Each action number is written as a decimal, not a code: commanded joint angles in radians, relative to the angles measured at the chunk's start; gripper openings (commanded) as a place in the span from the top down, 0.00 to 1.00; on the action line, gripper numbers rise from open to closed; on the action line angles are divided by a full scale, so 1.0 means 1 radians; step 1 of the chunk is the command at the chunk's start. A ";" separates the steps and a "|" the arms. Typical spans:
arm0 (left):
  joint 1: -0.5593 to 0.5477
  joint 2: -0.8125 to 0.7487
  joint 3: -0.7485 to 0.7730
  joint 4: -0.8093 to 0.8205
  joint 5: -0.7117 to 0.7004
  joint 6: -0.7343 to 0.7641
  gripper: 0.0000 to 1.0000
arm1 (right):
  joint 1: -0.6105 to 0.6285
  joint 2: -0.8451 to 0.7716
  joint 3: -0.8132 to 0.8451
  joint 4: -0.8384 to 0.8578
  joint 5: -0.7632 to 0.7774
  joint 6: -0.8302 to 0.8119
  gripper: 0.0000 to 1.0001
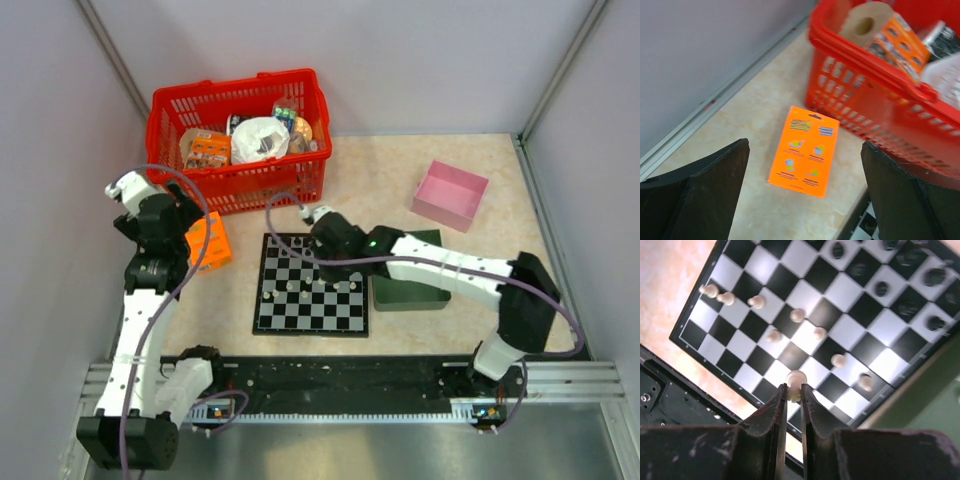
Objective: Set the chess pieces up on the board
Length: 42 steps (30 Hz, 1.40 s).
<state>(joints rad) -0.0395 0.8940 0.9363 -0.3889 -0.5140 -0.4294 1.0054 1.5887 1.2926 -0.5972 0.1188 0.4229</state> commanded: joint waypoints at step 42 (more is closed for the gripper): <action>0.245 -0.087 -0.037 -0.088 -0.041 -0.055 0.01 | 0.295 0.554 0.436 0.128 -0.077 -0.079 0.84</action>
<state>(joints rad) 0.1989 0.8280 0.8890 -0.4942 -0.5545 -0.4984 1.2873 2.1307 1.6768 -0.4805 0.0460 0.3588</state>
